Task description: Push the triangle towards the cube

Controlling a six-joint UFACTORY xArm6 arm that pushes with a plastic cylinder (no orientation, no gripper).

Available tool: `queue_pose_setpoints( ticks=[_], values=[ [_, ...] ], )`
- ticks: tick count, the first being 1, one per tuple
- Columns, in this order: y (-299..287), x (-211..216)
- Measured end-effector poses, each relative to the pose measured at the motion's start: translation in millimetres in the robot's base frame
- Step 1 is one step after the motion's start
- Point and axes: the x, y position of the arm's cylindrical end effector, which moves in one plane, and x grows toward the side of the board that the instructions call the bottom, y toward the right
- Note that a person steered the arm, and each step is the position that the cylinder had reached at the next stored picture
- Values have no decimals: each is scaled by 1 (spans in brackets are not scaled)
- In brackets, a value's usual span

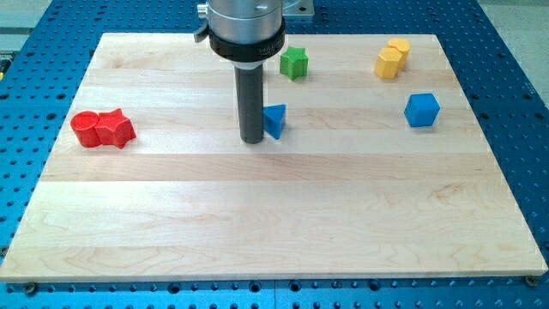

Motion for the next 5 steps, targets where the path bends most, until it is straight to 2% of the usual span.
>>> queue_pose_setpoints(
  ticks=[1,3,4,5],
  values=[
    [14,-21],
    [159,-24],
    [190,-24],
    [172,-24]
  ],
)
